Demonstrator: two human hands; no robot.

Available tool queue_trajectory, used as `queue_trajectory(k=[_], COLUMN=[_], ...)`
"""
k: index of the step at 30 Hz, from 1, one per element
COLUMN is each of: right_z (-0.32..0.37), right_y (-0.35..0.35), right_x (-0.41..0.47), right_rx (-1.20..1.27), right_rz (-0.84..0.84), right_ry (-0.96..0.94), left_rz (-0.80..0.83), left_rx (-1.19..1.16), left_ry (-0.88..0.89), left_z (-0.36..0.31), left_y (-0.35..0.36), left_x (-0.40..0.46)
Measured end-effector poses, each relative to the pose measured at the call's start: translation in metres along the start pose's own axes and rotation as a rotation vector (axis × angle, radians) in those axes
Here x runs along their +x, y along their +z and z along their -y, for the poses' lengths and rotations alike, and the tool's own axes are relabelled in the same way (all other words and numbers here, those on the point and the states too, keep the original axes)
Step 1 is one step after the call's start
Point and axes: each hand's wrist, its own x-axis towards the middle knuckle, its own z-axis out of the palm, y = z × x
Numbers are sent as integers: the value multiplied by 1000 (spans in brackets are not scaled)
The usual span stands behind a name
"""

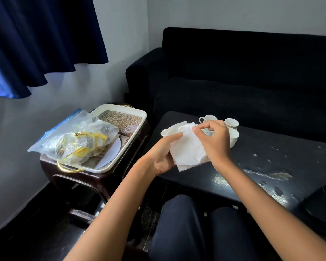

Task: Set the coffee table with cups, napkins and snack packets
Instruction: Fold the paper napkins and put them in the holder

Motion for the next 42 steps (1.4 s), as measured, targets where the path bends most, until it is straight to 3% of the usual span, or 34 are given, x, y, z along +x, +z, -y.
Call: queue_trajectory(k=[4, 9, 13, 19, 23, 28, 34, 42], right_z=[-8, -13, -17, -25, -33, -48, -73, -106], right_y=[4, -12, -33, -52, -64, -90, -140, -215], right_x=[1, 5, 1, -5, -8, -11, -23, -24], right_rx=[130, 321, 347, 232, 201, 50, -177, -171], right_rz=[80, 380, 589, 424, 299, 168, 100, -26], right_ry=[117, 507, 529, 426, 359, 244, 61, 173], left_rz=[-34, -67, -64, -77, -200, -367, -281, -150], left_rx=[0, 34, 85, 121, 73, 219, 550, 711], left_ry=[-20, -19, -23, -45, -8, 136, 289, 342], left_z=[1, 1, 5, 19, 37, 63, 87, 134], left_y=[2, 3, 5, 23, 41, 71, 123, 199], left_x=[1, 0, 1, 0, 1, 7, 20, 60])
